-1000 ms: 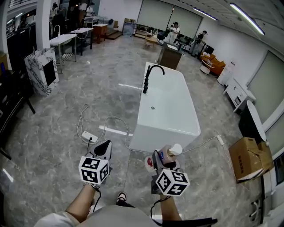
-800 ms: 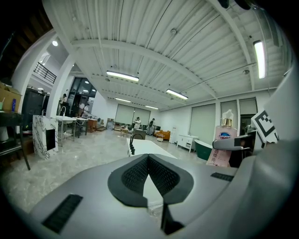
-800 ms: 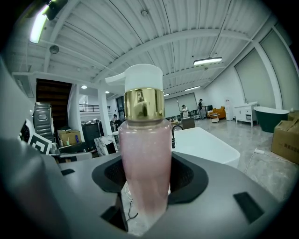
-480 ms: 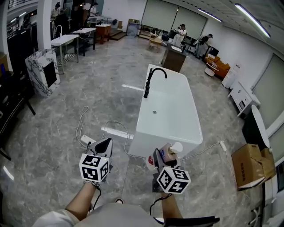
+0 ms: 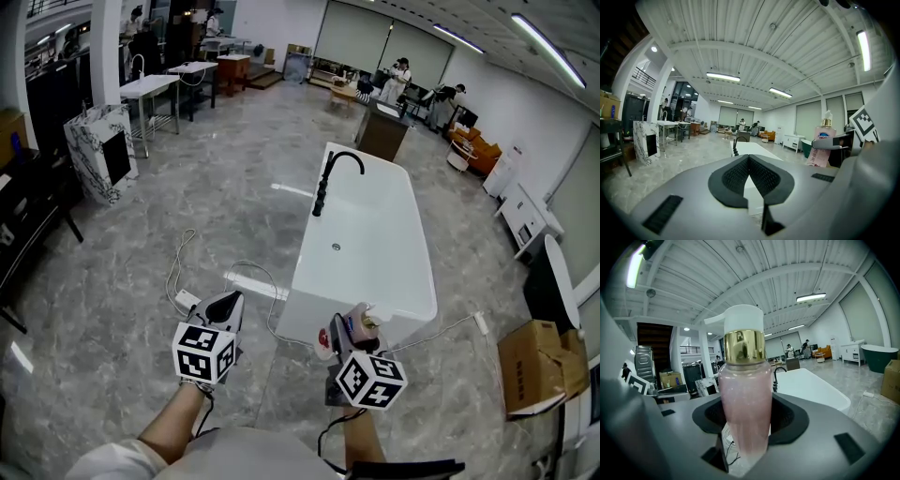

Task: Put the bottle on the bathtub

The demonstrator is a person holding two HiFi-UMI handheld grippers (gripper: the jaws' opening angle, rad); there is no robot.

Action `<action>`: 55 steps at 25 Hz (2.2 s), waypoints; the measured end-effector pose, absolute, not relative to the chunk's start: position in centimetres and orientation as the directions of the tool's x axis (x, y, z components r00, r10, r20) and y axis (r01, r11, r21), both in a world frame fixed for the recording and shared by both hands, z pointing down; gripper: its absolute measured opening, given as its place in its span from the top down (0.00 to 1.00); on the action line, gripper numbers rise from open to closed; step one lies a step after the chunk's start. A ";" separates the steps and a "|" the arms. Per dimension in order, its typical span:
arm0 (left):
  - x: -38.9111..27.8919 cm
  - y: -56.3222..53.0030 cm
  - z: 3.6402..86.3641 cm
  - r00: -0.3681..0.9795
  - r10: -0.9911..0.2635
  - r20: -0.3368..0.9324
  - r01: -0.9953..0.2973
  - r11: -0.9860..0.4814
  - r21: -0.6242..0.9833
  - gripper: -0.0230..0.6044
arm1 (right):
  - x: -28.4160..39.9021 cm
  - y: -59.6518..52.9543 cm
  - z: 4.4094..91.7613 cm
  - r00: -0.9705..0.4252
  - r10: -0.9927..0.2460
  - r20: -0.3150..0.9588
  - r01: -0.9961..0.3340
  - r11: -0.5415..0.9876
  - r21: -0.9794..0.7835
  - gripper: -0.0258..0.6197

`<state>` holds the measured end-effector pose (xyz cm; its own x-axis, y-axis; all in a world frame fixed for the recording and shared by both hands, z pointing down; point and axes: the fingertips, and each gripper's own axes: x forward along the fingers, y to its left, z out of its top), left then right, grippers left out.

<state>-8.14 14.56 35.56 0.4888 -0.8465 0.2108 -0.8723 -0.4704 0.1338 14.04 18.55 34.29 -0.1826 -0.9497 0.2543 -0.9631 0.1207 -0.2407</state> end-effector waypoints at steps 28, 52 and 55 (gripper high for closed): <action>-4.6 1.7 37.9 0.507 -0.830 0.233 -0.861 -0.477 0.175 0.94 | 18.1 7.0 36.3 -0.158 -0.943 0.292 -0.966 0.087 -0.243 0.59; -2.7 -16.0 37.3 0.550 -0.806 0.220 -0.834 -0.515 0.198 0.94 | 19.7 -9.1 35.2 -0.108 -0.948 0.300 -0.975 0.042 -0.219 0.59; -2.9 -18.1 37.4 0.549 -0.807 0.216 -0.833 -0.510 0.212 0.94 | 19.6 -11.1 35.0 -0.109 -0.947 0.303 -0.976 0.044 -0.213 0.59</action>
<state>-2.90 -18.08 37.39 0.5492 -0.8072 0.2161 -0.8335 -0.5104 0.2116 19.56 -11.06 34.97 -0.1091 -0.9467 0.3031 -0.9761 0.0444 -0.2126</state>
